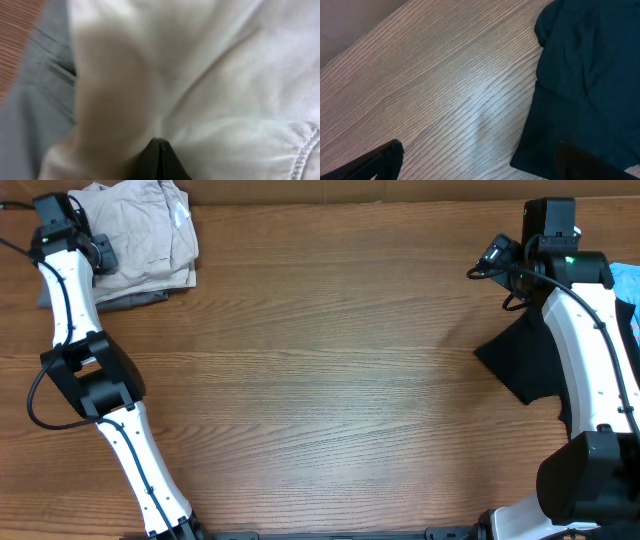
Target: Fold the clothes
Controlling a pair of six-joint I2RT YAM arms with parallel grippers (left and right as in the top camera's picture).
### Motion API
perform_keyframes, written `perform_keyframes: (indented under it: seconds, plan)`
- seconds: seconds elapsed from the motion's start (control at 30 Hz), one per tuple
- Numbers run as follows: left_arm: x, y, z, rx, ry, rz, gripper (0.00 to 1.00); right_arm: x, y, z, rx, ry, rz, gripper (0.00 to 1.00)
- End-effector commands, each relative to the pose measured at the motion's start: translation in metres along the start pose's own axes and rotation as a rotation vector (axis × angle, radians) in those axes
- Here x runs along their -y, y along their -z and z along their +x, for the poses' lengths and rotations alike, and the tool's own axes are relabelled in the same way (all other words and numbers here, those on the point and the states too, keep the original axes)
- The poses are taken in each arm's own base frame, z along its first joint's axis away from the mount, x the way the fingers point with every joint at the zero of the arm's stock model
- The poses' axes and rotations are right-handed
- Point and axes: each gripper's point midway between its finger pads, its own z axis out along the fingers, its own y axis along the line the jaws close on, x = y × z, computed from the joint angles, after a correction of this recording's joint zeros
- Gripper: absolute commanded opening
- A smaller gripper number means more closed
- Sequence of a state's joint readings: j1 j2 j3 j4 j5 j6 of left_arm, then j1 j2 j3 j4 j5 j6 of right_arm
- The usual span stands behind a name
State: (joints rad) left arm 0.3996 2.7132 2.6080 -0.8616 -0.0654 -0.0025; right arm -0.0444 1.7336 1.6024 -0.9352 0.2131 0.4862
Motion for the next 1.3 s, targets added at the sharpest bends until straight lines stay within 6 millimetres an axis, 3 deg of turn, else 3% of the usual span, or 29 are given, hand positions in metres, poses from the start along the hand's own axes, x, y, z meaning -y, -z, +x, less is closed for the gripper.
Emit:
perform_keyframes:
  seconds: [0.0, 0.13, 0.23, 0.37, 0.57, 0.73, 0.77, 0.93, 1.13, 1.2, 1.27]
  plan:
    - [-0.024, 0.086, -0.068, 0.191, 0.051, -0.045, 0.04, -0.002, 0.005, -0.007, 0.022, -0.003, -0.009, 1.0]
    - [-0.029, 0.116, -0.081, 0.231, 0.056, -0.057, 0.05, -0.002, 0.005, -0.007, 0.022, -0.003, -0.01, 1.0]
    - [-0.034, 0.113, -0.067, 0.171, 0.057, -0.064, 0.05, -0.002, 0.005, -0.007, 0.022, -0.003, -0.01, 1.0]
    - [-0.033, 0.083, -0.028, 0.031, 0.051, -0.057, 0.04, -0.002, 0.005, -0.007, 0.022, -0.003, -0.01, 1.0]
    - [-0.025, 0.02, 0.032, -0.155, 0.039, -0.036, 0.04, -0.002, 0.005, -0.007, 0.022, -0.003, -0.009, 1.0]
    - [-0.043, 0.01, 0.045, -0.192, 0.051, -0.134, 0.04, -0.002, 0.005, -0.007, 0.022, -0.003, -0.01, 1.0]
    - [-0.051, 0.016, 0.041, -0.179, 0.068, -0.181, 0.04, -0.002, 0.005, -0.007, 0.022, -0.003, -0.009, 1.0]
    - [-0.054, 0.049, 0.018, -0.119, 0.086, -0.188, 0.05, -0.002, 0.005, -0.007, 0.022, -0.003, -0.01, 1.0]
    - [-0.06, 0.119, -0.016, -0.024, 0.116, -0.196, 0.14, -0.002, 0.005, -0.007, 0.022, -0.003, -0.009, 1.0]
    - [-0.054, 0.136, -0.028, 0.02, 0.135, -0.149, 0.12, -0.002, 0.005, -0.007, 0.022, -0.003, -0.009, 1.0]
    - [-0.035, 0.148, -0.044, 0.075, 0.158, -0.031, 0.06, -0.002, 0.005, -0.007, 0.022, -0.003, -0.009, 1.0]
